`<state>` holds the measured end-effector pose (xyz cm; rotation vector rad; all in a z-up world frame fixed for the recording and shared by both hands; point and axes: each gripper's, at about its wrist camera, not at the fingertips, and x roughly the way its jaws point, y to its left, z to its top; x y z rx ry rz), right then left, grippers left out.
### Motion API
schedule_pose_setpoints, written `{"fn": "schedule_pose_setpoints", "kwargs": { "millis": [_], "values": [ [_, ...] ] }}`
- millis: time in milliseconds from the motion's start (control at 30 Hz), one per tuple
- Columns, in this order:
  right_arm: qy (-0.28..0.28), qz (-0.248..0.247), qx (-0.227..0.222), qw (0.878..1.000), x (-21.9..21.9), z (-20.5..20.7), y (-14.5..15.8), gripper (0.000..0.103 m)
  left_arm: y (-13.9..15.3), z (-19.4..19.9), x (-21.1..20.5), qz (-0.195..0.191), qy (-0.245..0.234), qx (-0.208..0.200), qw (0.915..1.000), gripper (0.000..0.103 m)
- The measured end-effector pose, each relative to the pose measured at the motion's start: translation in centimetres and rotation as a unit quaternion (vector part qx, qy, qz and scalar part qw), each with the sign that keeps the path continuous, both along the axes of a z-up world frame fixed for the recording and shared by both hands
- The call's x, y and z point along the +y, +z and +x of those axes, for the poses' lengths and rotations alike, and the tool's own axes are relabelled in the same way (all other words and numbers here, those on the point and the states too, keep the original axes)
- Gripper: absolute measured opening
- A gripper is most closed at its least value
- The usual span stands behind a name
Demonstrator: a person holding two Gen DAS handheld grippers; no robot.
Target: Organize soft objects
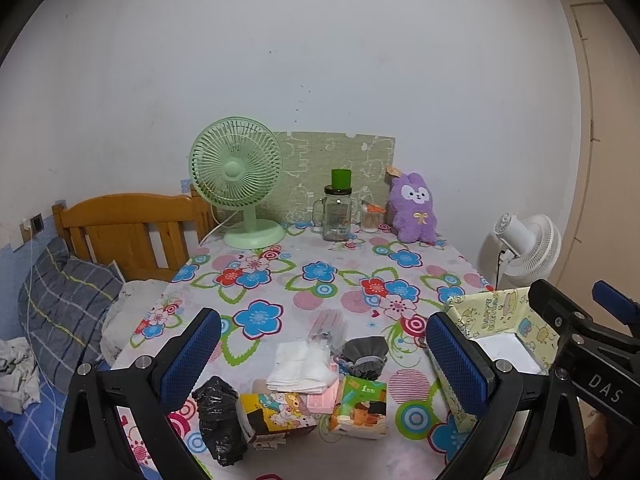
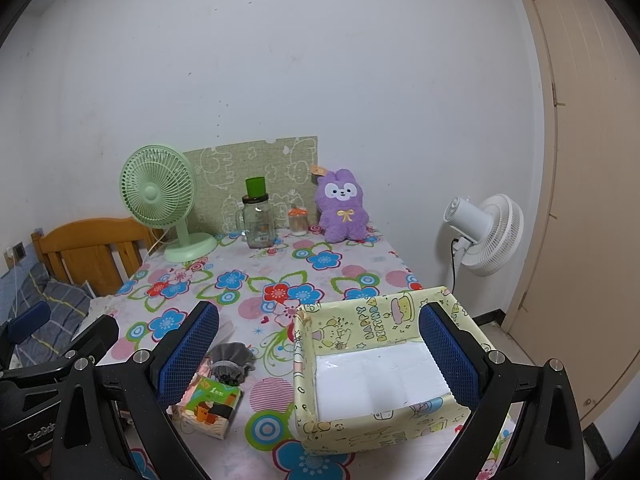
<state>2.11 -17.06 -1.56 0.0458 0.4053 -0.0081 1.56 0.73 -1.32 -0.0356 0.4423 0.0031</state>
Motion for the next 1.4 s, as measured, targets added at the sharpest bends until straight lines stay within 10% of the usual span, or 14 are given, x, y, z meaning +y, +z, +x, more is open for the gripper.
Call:
{"fn": "schedule_pose_setpoints", "kwargs": {
  "millis": [1400],
  "values": [
    [0.031,-0.001,0.056,0.998,7.9,4.1,-4.2,0.096,-6.2,3.7,6.4,-0.006,0.023,0.084,0.9961,0.092]
  ]
}}
